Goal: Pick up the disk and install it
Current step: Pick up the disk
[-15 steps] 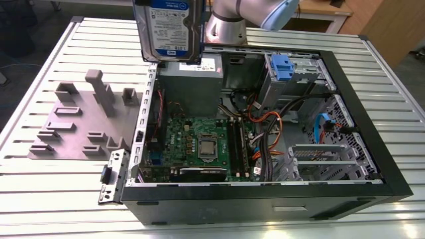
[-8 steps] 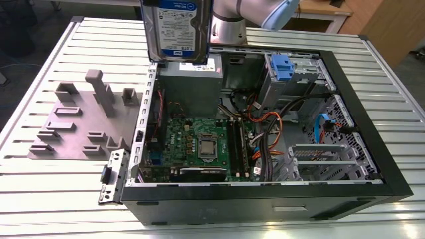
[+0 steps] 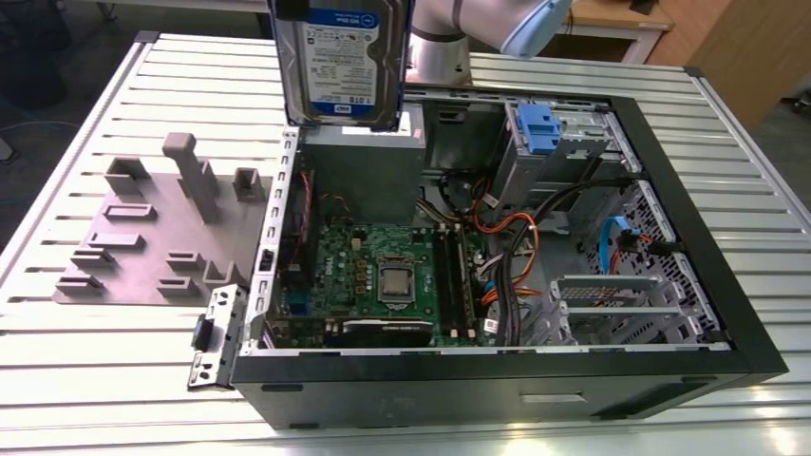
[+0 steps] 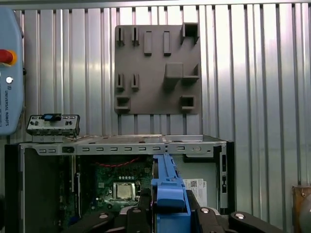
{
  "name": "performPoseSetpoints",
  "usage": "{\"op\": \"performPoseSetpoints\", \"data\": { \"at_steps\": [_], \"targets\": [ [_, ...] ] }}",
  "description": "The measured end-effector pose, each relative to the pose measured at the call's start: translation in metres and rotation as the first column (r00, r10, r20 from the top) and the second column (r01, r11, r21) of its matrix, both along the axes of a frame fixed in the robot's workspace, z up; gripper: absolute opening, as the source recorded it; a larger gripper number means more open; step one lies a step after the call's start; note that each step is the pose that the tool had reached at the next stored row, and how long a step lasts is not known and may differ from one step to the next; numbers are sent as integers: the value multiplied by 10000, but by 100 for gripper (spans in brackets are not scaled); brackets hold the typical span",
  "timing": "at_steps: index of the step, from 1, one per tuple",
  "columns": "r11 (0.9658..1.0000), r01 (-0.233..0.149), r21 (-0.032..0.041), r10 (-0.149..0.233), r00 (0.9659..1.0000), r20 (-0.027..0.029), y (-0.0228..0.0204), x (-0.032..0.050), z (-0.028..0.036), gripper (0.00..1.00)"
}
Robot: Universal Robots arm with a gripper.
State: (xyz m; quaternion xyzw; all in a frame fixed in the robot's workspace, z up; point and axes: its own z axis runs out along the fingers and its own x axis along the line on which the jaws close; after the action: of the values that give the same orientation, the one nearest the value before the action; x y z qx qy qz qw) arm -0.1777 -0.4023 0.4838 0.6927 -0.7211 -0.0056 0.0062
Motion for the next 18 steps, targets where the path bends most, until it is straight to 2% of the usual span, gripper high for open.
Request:
{"op": "performPoseSetpoints", "data": {
  "at_steps": [3, 7, 16, 18],
  "targets": [
    [10000, -1, 2, 1, 10000, 1, -43, 5, -5, 37],
    [10000, 0, 0, 0, 10000, 1, -57, 64, -11, 37],
    [10000, 0, 0, 0, 10000, 1, -59, 334, -18, 37],
    [10000, -1, -1, 1, 10000, 0, -59, 368, -17, 37]
  ]
}}
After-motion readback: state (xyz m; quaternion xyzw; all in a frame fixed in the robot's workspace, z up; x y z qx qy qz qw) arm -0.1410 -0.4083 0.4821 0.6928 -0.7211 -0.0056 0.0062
